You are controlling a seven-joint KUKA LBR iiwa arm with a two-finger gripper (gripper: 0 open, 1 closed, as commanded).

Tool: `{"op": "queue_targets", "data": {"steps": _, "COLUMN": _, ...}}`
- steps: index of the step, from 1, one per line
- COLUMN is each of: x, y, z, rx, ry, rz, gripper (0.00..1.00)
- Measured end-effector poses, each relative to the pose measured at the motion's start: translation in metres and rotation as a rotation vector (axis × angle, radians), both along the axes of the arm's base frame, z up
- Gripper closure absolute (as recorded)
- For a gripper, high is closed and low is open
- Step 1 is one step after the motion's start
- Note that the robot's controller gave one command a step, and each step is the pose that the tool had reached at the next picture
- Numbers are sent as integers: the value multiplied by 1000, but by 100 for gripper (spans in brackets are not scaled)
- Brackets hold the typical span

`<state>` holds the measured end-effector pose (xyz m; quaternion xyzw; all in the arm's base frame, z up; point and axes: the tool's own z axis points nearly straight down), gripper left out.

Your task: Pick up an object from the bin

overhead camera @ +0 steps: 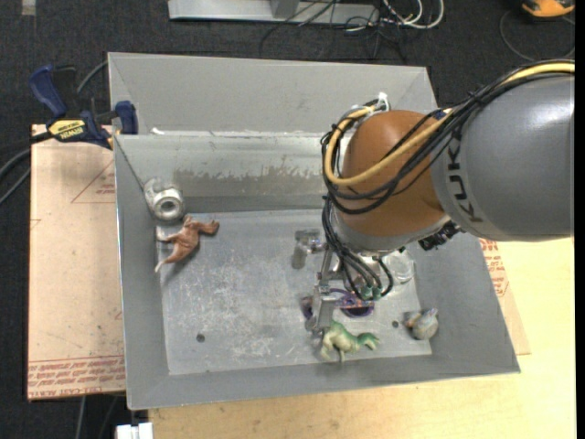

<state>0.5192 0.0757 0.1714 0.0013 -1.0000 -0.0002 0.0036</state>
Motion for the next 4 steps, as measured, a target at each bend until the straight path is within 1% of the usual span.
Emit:
{"op": "queue_targets", "data": {"steps": 1, "x": 2, "y": -1, "z": 5, "rx": 1, "ry": -8, "rz": -4, "gripper": 0}}
{"op": "queue_targets", "data": {"steps": 2, "x": -13, "y": -57, "z": -102, "rx": 0, "ry": 1, "rz": 21, "gripper": 0}}
{"op": "queue_targets", "data": {"steps": 3, "x": -34, "y": -70, "z": -48, "rx": 2, "ry": -9, "rz": 21, "gripper": 0}}
{"op": "queue_targets", "data": {"steps": 4, "x": 19, "y": -129, "z": -72, "rx": 1, "ry": -1, "rz": 201, "gripper": 0}}
